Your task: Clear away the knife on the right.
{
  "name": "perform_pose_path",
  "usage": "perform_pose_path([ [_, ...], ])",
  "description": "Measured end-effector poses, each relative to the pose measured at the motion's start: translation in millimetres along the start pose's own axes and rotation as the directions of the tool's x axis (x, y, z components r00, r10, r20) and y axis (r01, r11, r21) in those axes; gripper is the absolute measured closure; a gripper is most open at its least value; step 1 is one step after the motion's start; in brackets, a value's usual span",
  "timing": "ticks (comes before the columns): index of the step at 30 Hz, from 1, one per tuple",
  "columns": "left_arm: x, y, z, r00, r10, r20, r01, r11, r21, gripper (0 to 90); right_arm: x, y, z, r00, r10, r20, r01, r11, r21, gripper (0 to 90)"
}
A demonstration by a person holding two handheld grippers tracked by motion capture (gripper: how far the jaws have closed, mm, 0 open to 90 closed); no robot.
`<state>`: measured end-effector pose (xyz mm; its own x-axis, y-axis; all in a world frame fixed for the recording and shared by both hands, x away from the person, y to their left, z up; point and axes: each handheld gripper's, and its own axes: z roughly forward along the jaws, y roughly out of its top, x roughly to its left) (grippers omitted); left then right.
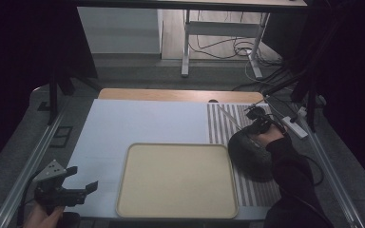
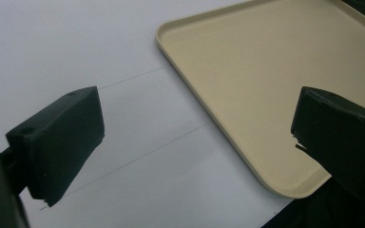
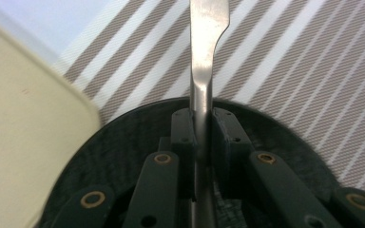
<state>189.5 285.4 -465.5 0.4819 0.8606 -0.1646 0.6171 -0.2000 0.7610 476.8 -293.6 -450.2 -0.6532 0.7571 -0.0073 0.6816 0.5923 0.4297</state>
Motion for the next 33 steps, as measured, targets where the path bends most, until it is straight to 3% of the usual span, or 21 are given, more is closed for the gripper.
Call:
perform_pose_path([
  [12,-0.2,0.0,0.1,1.0,0.001,-0.003,-0.001,1.0,0.001,3.3,47.4,-15.4,-2.4,0.9959,-0.072,-0.055,0.073,0.997,0.009,80.3],
  [33,-0.1,0.3,0.4,1.0,-0.002,-0.007,0.002,1.0,0.004,3.3,121.3,-40.2,-3.4,0.9822,-0.139,-0.127,0.146,0.988,0.048,80.3],
])
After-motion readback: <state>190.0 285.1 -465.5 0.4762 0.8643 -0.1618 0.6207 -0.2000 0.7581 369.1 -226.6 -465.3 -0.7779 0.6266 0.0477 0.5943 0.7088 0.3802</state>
